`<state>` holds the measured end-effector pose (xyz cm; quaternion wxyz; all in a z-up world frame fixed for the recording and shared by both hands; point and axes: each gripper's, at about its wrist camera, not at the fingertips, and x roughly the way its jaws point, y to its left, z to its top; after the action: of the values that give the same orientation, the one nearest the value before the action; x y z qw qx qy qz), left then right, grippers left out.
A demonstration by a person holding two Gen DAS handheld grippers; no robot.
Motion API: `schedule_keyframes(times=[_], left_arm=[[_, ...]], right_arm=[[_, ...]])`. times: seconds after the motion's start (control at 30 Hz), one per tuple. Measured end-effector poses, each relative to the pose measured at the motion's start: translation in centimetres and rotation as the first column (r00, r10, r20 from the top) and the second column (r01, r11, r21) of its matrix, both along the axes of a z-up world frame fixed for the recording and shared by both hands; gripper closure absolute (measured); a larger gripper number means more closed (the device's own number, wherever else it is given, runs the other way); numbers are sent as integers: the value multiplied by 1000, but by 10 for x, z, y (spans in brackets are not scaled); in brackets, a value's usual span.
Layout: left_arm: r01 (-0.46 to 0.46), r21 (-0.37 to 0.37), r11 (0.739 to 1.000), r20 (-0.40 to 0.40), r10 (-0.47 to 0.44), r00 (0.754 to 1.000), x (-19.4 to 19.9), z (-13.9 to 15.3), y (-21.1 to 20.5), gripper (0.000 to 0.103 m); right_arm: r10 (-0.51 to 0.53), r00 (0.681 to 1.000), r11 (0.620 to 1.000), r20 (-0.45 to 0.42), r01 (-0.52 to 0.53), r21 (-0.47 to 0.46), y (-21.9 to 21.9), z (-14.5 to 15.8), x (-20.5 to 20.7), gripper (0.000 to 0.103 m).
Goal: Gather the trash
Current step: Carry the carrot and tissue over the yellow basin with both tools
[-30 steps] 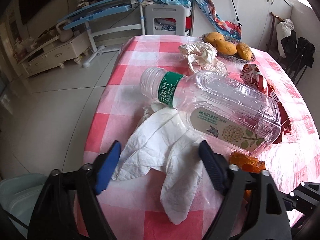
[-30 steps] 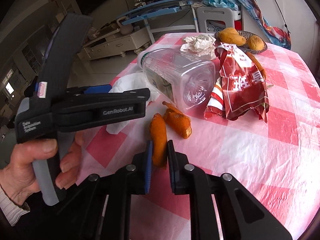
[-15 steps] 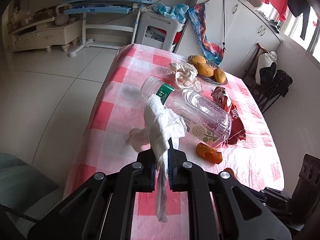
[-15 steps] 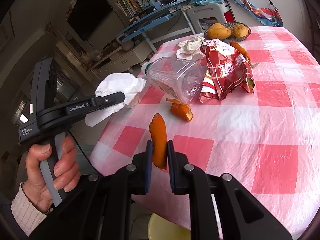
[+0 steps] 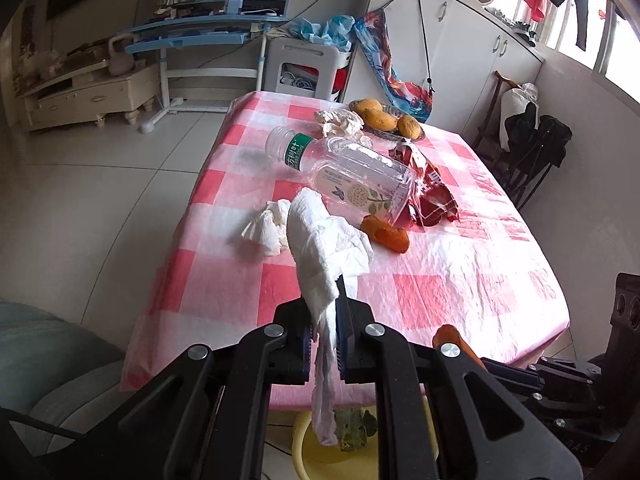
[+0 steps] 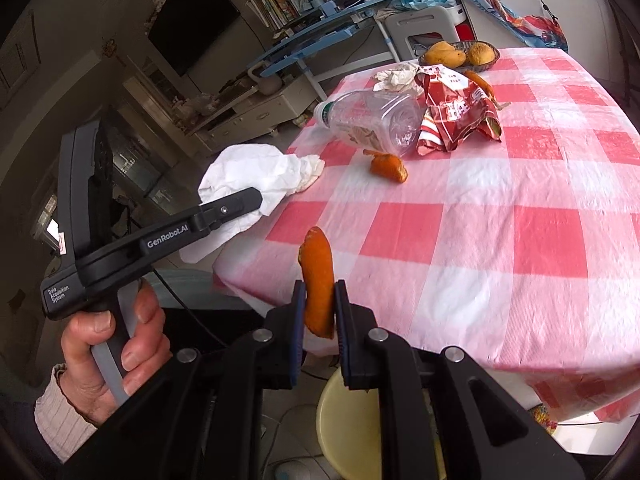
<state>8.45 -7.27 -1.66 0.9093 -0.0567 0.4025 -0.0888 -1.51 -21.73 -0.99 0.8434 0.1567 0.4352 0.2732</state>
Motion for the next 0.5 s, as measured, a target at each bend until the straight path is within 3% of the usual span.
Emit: schedule_keyframes(times=[0.5], left_arm=[[77,76,994,30,-79,996,-55,1,-22,93]], right_arm=[[2,999,995,-43,-7,-102,-3,-17,-51,88]])
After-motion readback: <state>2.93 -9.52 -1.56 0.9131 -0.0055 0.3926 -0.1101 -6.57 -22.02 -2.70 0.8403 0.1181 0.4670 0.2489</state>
